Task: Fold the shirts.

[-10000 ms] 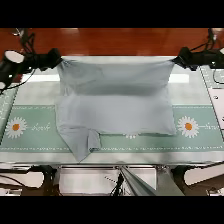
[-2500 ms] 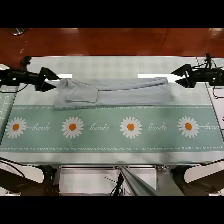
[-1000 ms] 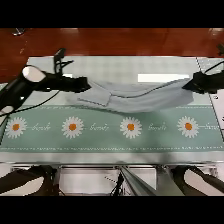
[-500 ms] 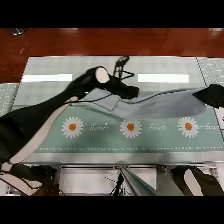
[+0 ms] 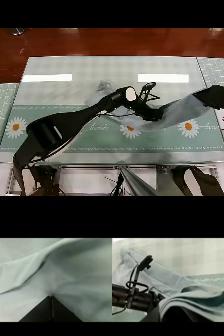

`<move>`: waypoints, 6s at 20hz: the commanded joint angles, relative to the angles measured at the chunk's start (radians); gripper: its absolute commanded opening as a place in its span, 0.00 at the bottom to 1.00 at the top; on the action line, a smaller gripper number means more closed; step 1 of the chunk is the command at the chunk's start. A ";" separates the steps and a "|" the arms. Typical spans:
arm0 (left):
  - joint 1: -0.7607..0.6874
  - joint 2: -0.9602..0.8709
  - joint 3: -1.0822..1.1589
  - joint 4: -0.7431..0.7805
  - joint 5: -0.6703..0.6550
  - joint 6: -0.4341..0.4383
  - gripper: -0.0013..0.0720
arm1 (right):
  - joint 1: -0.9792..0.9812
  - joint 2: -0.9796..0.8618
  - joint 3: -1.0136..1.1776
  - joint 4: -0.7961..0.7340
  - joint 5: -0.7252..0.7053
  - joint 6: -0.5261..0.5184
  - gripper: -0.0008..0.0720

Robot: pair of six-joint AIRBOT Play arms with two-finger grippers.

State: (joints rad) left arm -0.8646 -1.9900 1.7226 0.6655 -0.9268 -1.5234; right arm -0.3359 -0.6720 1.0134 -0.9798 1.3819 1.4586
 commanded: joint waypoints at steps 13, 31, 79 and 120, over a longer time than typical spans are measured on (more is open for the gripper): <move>0.961 0.949 -0.548 0.216 -0.348 0.166 0.05 | 0.573 -0.556 0.374 0.065 -0.194 0.037 0.06; 0.921 1.530 -1.248 0.195 -0.096 0.053 0.05 | 0.760 -1.189 0.860 0.124 -0.119 0.109 0.87; 0.881 1.388 -1.248 0.147 0.003 0.095 0.05 | 0.494 -0.864 0.872 0.047 -0.227 0.117 0.05; 0.881 1.384 -1.248 0.145 0.000 0.124 0.05 | -0.805 0.021 -0.253 -0.787 0.226 0.400 0.88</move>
State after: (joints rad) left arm 0.0166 -0.6052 0.4751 0.8112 -0.9264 -1.3994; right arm -1.1206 -0.7124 0.8574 -1.6115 1.6035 1.8305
